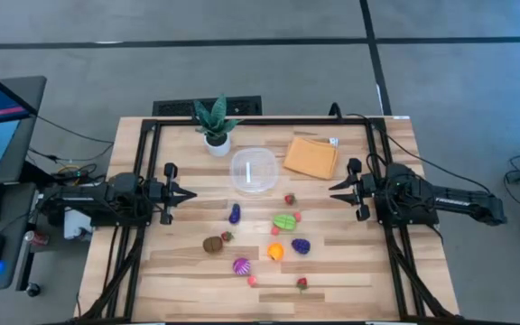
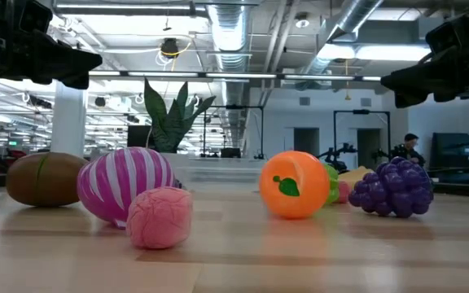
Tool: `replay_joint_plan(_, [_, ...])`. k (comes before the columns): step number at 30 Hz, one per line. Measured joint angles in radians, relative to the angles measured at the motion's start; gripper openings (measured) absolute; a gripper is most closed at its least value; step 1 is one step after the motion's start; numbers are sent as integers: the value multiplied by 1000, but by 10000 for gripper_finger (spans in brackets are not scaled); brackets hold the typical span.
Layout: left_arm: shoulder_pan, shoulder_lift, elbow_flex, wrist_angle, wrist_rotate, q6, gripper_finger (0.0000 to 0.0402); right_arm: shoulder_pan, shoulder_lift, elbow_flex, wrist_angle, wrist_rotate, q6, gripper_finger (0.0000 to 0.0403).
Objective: Pick and placing Produce into tupperware
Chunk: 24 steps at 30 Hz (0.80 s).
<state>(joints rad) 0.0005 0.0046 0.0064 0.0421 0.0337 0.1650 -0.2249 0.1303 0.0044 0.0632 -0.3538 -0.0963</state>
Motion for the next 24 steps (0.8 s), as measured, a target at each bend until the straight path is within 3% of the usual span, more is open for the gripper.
replay_joint_plan(10, [0, 0, 0, 31, 12, -89, 0, 0, 0, 0, 23, 18, -6, 123])
replay_joint_plan(15, [0, 0, 0, 27, 12, -157, 0, 9, 0, 0, 29, 16, 103, 123])
replay_joint_plan(20, [0, 0, 0, 0, 12, -317, 0, 8, 0, 0, 47, 15, 251, 123])
replay_joint_plan(24, [0, 0, 0, 0, 5, -370, 0, 9, 0, 0, 47, 18, 258, 123])
